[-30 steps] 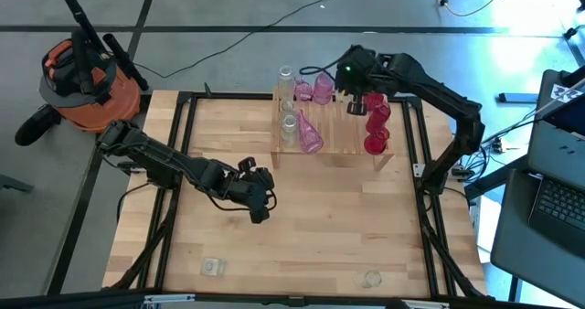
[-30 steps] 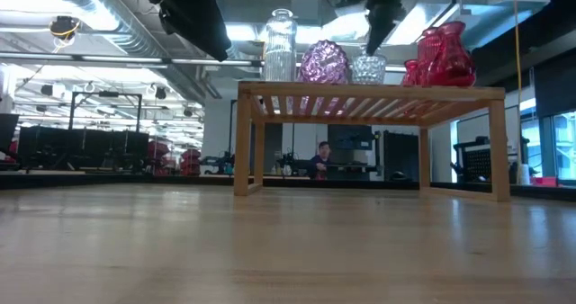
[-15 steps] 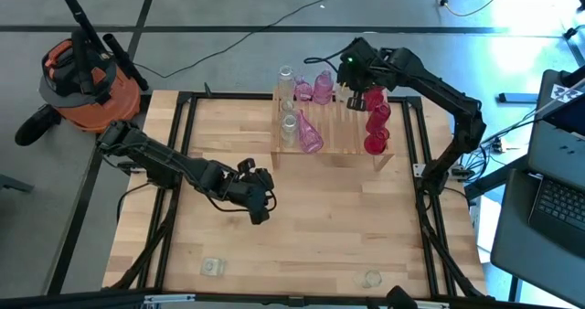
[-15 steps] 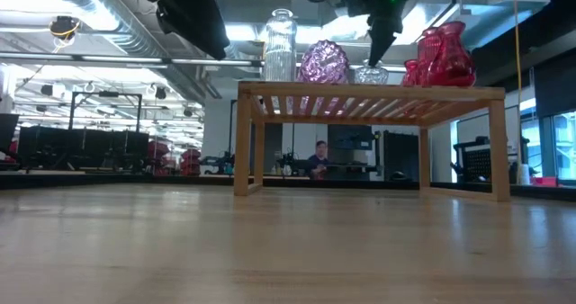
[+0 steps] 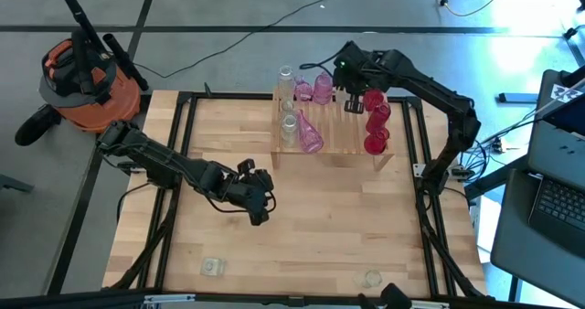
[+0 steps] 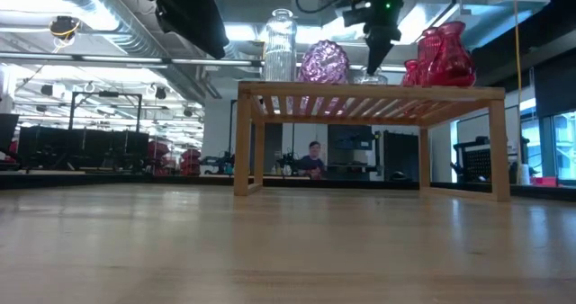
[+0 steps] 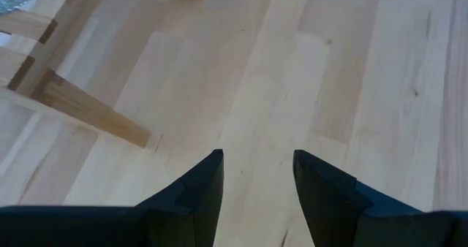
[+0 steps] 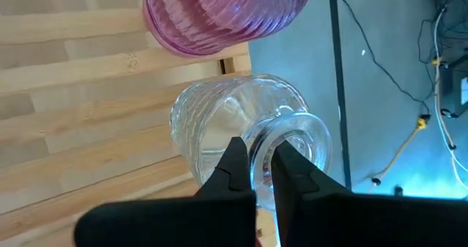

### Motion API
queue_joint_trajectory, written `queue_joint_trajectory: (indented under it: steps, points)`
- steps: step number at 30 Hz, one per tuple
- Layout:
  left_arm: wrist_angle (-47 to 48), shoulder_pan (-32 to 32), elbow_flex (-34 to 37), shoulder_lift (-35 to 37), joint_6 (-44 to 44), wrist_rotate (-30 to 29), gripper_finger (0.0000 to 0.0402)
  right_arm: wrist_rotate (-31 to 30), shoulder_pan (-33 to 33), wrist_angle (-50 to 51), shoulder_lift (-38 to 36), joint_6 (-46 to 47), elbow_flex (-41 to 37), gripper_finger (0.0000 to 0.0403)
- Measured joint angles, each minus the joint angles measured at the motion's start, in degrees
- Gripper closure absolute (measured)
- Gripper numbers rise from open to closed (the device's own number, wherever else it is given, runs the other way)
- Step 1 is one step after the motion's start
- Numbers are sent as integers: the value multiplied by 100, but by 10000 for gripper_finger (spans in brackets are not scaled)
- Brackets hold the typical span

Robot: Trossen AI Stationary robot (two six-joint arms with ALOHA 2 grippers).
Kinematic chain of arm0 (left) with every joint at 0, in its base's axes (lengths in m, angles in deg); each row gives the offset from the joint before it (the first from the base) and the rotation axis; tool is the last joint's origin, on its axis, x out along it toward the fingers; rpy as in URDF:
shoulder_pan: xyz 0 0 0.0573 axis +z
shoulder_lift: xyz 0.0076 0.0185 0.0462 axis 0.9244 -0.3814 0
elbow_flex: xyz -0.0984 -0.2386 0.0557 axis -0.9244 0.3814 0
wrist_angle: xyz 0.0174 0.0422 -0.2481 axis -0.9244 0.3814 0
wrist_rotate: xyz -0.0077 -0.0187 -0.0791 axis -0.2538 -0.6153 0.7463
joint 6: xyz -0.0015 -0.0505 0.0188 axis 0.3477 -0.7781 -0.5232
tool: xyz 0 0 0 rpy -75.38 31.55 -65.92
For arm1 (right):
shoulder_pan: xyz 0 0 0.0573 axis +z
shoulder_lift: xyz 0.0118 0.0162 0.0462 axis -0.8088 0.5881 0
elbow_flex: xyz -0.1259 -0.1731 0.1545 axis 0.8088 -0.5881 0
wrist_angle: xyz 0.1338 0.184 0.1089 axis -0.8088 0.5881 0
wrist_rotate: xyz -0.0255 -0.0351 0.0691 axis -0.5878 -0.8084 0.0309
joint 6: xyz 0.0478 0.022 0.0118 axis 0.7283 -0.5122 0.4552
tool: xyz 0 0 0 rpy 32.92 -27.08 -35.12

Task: Sort vases onto shelf
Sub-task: Put the transparent vase on the shelf, then adjust the pink vase on the shelf

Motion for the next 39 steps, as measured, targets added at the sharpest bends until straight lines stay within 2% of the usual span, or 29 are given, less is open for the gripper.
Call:
queue_joint_trajectory:
  steps: [10, 17, 30, 39]
  points:
    - [0, -161, 0, 0, -116, -34, 243, -84, 0, 172, 3, 127, 2, 382]
    - [0, -181, 0, 0, -127, -84, 243, 92, 0, 162, 1, 160, 7, 362]
    - [2, -184, 0, 0, -271, -88, 243, 263, 9, 141, -287, 201, 7, 294]
    - [-4, -181, 0, 0, -447, -148, 243, 520, 137, 143, -541, 304, 181, 285]
